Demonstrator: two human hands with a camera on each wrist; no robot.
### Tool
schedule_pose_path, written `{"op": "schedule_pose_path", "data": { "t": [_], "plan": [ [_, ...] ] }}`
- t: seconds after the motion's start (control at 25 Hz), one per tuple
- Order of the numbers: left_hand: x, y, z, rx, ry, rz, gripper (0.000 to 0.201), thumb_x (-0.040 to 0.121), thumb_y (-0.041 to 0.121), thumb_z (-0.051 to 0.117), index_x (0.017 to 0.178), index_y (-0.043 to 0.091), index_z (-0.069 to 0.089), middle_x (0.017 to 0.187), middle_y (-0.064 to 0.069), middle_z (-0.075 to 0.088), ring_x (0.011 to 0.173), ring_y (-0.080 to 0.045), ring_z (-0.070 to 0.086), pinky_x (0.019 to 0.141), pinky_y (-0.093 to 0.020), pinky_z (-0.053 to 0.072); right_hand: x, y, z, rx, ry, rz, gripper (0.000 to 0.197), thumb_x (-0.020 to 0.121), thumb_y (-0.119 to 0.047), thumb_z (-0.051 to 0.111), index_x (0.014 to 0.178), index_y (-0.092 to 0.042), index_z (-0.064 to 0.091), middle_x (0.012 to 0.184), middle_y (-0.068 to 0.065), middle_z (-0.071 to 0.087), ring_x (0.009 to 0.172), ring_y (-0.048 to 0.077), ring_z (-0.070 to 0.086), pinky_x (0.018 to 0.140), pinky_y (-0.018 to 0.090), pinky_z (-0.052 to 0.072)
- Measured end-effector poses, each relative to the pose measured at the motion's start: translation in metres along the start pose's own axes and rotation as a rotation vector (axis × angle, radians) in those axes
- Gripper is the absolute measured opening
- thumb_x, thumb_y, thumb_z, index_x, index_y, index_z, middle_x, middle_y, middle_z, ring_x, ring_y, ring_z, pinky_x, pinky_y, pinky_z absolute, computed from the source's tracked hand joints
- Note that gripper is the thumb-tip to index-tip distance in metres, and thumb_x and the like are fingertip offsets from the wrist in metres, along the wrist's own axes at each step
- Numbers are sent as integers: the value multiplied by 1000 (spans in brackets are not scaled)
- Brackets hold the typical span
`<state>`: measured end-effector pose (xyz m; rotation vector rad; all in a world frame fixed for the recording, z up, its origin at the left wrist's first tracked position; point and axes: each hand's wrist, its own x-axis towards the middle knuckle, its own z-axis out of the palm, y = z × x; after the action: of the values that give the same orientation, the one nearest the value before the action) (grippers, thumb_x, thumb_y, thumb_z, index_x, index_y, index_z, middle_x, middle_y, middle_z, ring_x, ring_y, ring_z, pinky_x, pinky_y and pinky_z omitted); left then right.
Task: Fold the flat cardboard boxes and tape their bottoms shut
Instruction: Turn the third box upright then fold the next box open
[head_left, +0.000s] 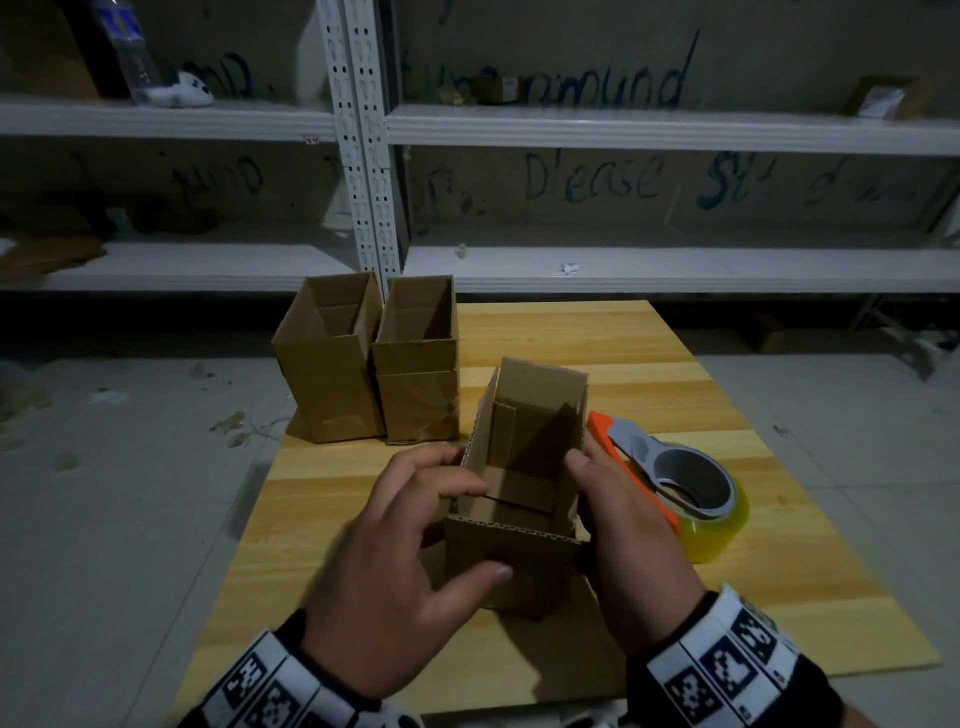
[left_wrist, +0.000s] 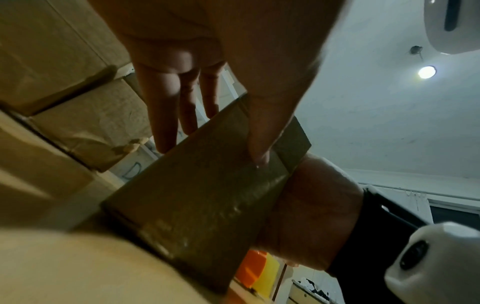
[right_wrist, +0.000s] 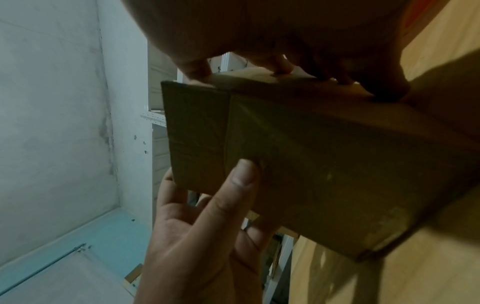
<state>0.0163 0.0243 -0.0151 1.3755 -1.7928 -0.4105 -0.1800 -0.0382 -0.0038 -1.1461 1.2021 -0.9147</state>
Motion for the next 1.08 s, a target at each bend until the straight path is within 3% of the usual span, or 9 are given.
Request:
{"op": "schedule_pose_path", "data": {
  "t": [0.12,0.2,0.36,0.44,0.56,0.64,0.76,0.96,1.08],
  "plan": [
    [2,2,10,-25,27,-47,63,77,51,80,126,69,46,143,38,34,129,13,44,96,-35,59,-7,7,-5,-91,41,-124,60,96,-70,48,153,-53,39,160,-13,46,142,7,48,109,42,50],
    [10,3,16,-50,52,-97,71,82,34,83,125,74,44,138,33,38,127,15,42,100,-33,57,-14,8,-10,-21,32,-157,68,89,-62,60,153,-46,41,150,-11,54,118,-7,65,85,22,60],
    [27,1,28,-207,78,-201,75,88,19,81,133,68,47,138,25,43,123,-5,59,91,-35,64,-15,11,-16,-43,23,-232,108,56,-82,80,151,-51,39,142,-28,56,122,-14,58,106,34,54],
    [32,2,31,-279,52,-231,80,90,15,78,136,71,44,138,29,42,121,-10,63,86,-29,65,-9,14,-14,-165,41,-245,106,62,-63,87,153,-53,34,139,-33,54,123,-19,53,107,30,50],
    [35,3,33,-378,-16,-254,94,92,14,77,143,76,29,140,34,40,125,9,53,99,-29,59,11,18,-10,-237,135,-253,93,84,-21,84,158,-46,33,144,-18,62,129,0,60,107,39,54],
    [38,2,35,-431,-39,-285,99,92,15,78,147,75,21,148,30,40,125,22,46,109,-27,49,26,15,-8,-232,181,-242,83,89,-9,78,157,-39,39,135,-15,68,119,-3,65,100,31,59],
    [43,-6,38,-522,-62,-381,97,90,18,80,157,57,22,165,13,37,142,3,41,119,-38,43,50,5,-3,-247,193,-209,66,94,-8,72,151,-32,47,126,-10,72,105,-3,69,71,11,58],
    [49,-18,39,-515,-165,-453,100,87,27,83,163,46,21,171,9,29,152,-11,32,125,-43,35,87,0,14,-262,234,-194,56,95,-17,73,145,-29,51,129,-3,71,116,18,71,95,44,62],
    [55,-26,38,-551,-152,-475,100,88,23,83,164,42,21,170,12,26,147,-9,35,111,-24,44,101,-3,24,-250,240,-205,55,95,-17,74,144,-29,51,127,-3,73,113,18,72,96,46,62]
  ]
}}
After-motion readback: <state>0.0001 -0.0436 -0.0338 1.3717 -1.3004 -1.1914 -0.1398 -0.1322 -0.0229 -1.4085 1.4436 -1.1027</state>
